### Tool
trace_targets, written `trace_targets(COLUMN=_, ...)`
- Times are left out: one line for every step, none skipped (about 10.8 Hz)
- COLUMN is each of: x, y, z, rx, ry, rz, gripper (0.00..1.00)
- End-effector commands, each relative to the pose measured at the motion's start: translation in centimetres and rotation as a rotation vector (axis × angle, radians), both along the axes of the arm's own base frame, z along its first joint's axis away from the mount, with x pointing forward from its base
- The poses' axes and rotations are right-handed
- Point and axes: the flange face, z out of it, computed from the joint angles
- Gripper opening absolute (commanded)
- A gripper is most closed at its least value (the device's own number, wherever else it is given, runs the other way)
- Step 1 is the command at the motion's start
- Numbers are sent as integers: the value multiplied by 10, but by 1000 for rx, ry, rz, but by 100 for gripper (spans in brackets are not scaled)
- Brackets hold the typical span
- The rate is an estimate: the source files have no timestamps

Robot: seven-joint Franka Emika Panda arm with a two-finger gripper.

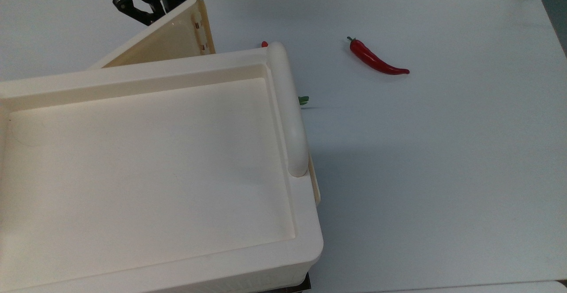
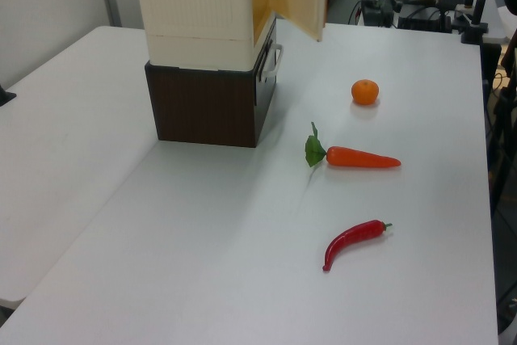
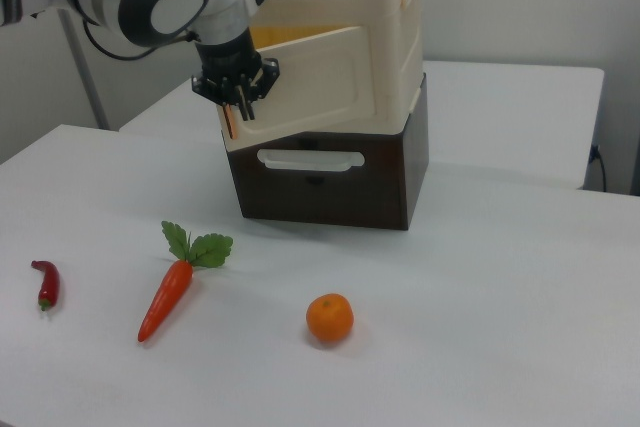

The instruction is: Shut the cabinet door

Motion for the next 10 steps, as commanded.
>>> trace_targets(x=11, y=41, z=4, rx=74, ry=-37, rz=-197, gripper=9)
trace_targets(x=16, y=52, z=-2, rx=101, ry=-29, rz=-259, gripper=9)
trace_targets(x=23, y=62, z=-7, rx=132, ry=-36, rz=-327, gripper=10)
trace_targets(x=27, y=69, z=-5, rx=164, ry=-71, rz=-387, gripper=11)
trace_targets(x=34, y=78, z=-9, rx=176, ry=-100, rz=-400, gripper=11)
trace_targets(x=39, y=85, z=-13, rx=181, ry=-119, rz=-401, gripper=11)
trace_targets(x=45, y=90, z=-20, rx=187, ry=-137, rz=-410, gripper=11)
trace_targets(x=50, y=99, z=-23, rx=197, ry=-164, rz=-415, gripper=11)
trace_targets(x=56, y=103, z=-23, rx=209, ry=-207, rz=-424, gripper=11)
trace_targets(x=62, y=104, z=-25, rx=212, ry=-233, rz=-426, gripper=12)
